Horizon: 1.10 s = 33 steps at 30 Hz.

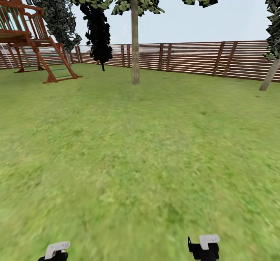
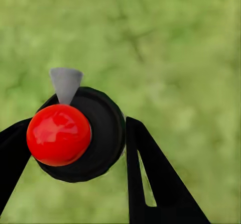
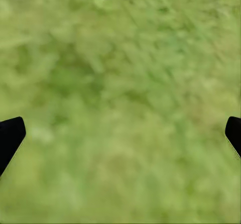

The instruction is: In the garden, pick up the pesticide atomizer on the floor and spray pesticide onto both trees until each tree trunk is fully covered.

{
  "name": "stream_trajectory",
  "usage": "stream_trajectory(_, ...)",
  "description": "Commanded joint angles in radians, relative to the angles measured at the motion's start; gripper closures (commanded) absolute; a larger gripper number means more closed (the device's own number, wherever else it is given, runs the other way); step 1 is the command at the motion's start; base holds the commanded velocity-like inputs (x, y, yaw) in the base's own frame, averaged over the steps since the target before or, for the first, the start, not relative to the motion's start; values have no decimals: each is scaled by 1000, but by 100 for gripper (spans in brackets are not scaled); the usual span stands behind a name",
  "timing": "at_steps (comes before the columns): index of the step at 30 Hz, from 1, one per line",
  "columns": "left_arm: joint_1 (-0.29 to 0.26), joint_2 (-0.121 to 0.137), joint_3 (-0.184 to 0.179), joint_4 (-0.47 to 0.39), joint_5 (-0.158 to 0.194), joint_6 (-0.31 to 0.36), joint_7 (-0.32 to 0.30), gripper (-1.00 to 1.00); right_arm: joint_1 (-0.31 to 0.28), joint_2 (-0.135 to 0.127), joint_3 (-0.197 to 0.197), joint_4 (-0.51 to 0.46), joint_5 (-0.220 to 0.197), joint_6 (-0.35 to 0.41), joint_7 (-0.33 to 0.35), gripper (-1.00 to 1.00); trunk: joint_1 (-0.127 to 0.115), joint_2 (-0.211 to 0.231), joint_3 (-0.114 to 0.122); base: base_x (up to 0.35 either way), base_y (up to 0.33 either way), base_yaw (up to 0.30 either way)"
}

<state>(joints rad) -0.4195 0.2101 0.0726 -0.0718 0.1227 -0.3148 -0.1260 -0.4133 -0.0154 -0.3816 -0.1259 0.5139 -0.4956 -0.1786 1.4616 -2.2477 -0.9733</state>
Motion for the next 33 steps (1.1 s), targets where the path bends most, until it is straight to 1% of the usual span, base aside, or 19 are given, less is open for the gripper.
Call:
stream_trajectory(1,-1,0,7,1,9,-1,-10,100,-1,0,-5,2,10,-3,-5,-100,0,0,-1,340,0,-73)
stream_trajectory(7,0,0,7,1,9,0,-10,100,-1,0,-5,2,10,-3,-5,-100,0,0,-1,340,0,-141)
stream_trajectory(33,0,5,7,1,9,0,-10,100,-1,0,-5,2,10,-3,-5,-100,0,0,-1,340,0,-1)
